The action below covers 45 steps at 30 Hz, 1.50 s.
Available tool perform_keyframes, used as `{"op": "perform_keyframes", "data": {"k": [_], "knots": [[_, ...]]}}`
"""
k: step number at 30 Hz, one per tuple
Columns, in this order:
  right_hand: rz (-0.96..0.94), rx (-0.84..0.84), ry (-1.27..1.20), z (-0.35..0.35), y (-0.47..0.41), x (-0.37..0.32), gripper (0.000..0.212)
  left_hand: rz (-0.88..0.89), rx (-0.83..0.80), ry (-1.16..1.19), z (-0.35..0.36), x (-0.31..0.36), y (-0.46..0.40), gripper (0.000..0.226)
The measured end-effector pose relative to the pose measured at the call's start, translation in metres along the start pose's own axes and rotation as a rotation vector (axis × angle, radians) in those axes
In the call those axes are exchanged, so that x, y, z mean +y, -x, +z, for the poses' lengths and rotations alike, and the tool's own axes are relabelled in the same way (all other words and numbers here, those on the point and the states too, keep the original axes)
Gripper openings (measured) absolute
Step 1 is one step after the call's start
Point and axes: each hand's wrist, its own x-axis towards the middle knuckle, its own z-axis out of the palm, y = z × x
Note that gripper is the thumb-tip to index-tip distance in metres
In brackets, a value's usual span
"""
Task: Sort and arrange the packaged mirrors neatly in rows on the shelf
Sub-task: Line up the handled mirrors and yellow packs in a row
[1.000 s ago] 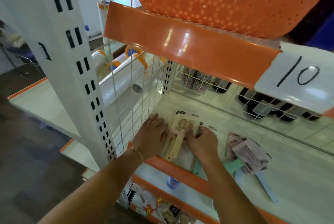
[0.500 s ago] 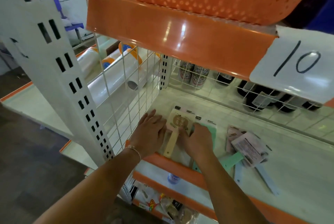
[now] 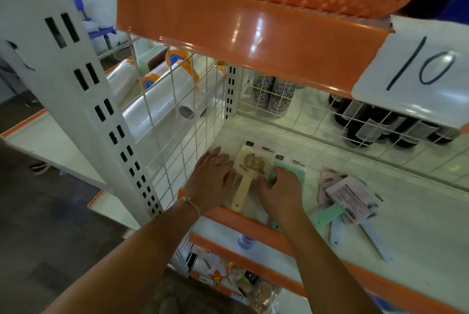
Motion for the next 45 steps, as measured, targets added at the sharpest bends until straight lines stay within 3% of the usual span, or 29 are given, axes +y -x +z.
{"op": "perform_keyframes", "data": {"k": [3,5,7,13,22,37,41,45], "knots": [[0.007,0.043,0.014,0.001,0.009,0.003,0.033,0.033,0.078,0.029,0.0,0.0,0.001,0.042],[-0.041,0.065,-0.046,0.003,0.018,0.004,0.023,0.047,0.182,0.045,-0.002,0.001,0.003,0.026],[-0.073,0.037,-0.073,0.007,0.027,0.002,0.015,0.077,0.221,0.027,-0.005,0.003,0.003,0.025],[-0.049,-0.062,-0.137,0.018,0.036,-0.005,0.018,0.342,0.131,0.002,-0.01,0.004,0.008,0.022],[-0.041,-0.065,-0.141,0.025,0.036,-0.006,0.029,0.521,0.062,0.022,-0.015,0.006,0.01,0.014],[-0.124,-0.025,-0.077,0.023,0.04,-0.005,0.02,0.439,0.035,0.06,-0.013,0.004,0.012,0.015],[-0.083,0.149,-0.07,-0.007,0.036,0.013,0.018,0.362,0.122,0.18,-0.015,0.009,0.01,0.012],[0.06,0.319,0.122,-0.044,0.017,0.052,0.026,0.23,0.219,0.234,-0.016,0.018,0.005,0.023]]}}
